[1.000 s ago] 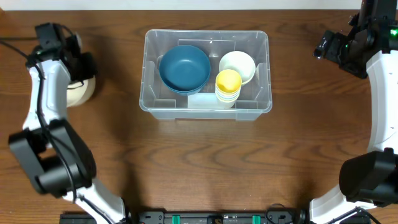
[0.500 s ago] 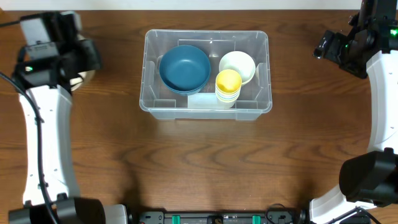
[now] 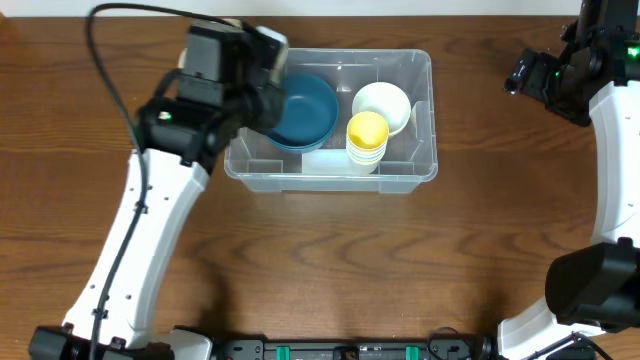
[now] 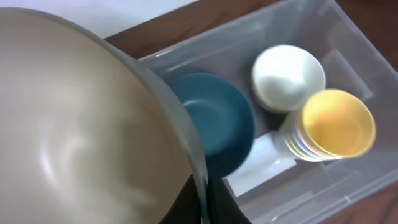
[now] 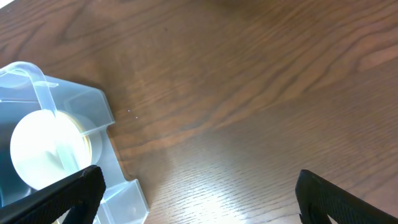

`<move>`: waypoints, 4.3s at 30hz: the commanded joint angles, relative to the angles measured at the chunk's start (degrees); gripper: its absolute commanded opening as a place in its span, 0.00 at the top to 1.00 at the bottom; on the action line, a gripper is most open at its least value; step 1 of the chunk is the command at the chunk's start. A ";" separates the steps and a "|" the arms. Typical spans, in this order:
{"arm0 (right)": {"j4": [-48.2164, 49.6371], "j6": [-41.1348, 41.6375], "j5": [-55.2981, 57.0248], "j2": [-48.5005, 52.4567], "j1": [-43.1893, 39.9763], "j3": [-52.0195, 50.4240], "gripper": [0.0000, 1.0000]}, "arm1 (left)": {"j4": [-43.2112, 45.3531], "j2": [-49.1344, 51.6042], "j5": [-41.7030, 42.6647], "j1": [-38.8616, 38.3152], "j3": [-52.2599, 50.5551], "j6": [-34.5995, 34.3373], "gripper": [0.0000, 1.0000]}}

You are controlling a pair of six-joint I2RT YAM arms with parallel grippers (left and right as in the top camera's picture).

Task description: Pack container

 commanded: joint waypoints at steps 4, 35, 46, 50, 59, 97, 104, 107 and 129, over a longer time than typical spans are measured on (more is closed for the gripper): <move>-0.09 0.39 0.20 -0.87 -0.20 0.68 0.01 | 1.01 4.00 -3.67 -3.80 -0.17 3.80 0.94; -0.09 0.37 0.20 -0.87 -0.20 0.68 0.01 | 8.35 17.00 -4.98 -7.93 -0.17 3.80 0.62; -0.09 0.39 0.17 -0.87 -0.20 0.68 0.01 | 7.80 15.19 -7.76 -5.27 -0.17 0.17 0.50; -0.09 0.37 0.20 -0.87 -0.20 0.68 0.01 | 5.70 10.62 -7.74 -3.13 -0.17 -2.56 0.34; -0.09 0.39 0.17 -0.87 -0.20 0.68 0.01 | -2.89 -6.40 -7.74 -0.96 -0.17 -2.51 0.02; -0.09 0.39 0.20 -0.87 -0.20 0.68 0.01 | 4.57 -64.46 -10.23 9.81 -31.26 -11.32 0.02; -0.09 0.39 0.20 -0.87 -0.20 0.68 0.01 | 31.76 -76.70 0.24 12.52 -57.88 -11.37 0.02; -0.09 0.37 0.17 -0.87 -0.20 0.68 0.01 | 40.54 -78.18 3.58 13.35 -65.40 -11.43 0.02; -0.09 0.37 0.17 -0.87 -0.20 0.68 0.01 | 43.89 -86.27 1.44 15.58 -89.00 -11.74 0.02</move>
